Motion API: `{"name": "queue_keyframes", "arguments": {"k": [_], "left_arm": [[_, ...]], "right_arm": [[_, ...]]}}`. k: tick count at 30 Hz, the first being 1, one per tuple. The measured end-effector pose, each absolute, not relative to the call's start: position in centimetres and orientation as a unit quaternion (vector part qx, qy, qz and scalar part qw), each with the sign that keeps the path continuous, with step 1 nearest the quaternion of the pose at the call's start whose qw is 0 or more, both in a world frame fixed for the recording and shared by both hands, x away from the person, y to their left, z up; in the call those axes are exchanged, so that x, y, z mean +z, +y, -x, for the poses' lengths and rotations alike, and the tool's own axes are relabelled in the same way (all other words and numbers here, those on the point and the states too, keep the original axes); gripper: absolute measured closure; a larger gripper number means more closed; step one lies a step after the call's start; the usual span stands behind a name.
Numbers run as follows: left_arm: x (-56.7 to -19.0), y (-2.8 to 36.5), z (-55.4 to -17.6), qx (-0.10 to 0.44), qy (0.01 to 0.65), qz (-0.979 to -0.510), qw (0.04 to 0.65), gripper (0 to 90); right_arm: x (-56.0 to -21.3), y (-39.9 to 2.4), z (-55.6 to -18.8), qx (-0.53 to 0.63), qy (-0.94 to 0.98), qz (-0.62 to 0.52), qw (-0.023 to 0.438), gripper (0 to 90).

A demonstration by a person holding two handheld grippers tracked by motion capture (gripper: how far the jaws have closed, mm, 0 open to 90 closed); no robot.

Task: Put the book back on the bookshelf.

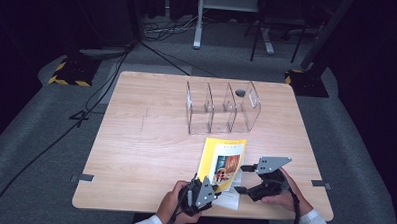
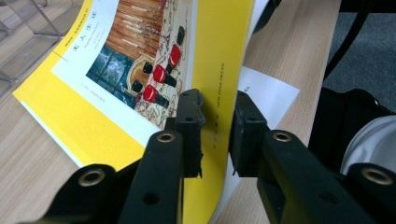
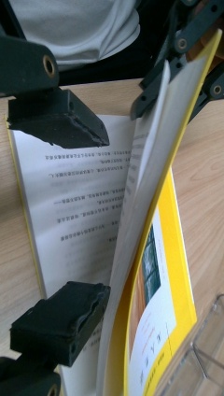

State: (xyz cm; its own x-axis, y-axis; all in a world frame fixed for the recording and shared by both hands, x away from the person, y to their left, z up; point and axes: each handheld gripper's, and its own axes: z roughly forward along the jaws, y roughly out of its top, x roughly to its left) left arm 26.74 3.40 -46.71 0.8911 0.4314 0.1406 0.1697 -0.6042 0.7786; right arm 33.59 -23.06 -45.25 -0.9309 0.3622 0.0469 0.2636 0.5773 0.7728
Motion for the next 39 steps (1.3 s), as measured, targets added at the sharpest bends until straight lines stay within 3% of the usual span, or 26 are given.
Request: {"name": "queue_keyframes", "arguments": {"k": [7,13,26,32,39], "left_arm": [[-46.4,5.3,-27.2,0.154,0.153,-0.892,0.396,80.9],[-46.3,7.0,-27.7,0.137,0.145,-0.898,0.391,81.4],[-46.1,9.9,-28.7,0.117,0.137,-0.904,0.387,81.3],[-46.0,11.8,-29.1,0.116,0.143,-0.905,0.384,80.8],[-45.8,14.6,-30.1,0.118,0.171,-0.897,0.39,78.4]], "right_arm": [[-43.6,-24.2,-33.1,0.453,0.871,-0.166,0.091,23.1],[-42.4,-22.5,-32.5,0.472,0.867,-0.106,0.123,23.3],[-44.3,-18.1,-33.6,0.407,0.904,-0.024,0.13,26.3],[-46.1,-18.2,-34.8,0.353,0.916,-0.048,0.186,42.0],[-47.1,-20.5,-35.8,0.394,0.897,-0.065,0.189,65.5]]}}
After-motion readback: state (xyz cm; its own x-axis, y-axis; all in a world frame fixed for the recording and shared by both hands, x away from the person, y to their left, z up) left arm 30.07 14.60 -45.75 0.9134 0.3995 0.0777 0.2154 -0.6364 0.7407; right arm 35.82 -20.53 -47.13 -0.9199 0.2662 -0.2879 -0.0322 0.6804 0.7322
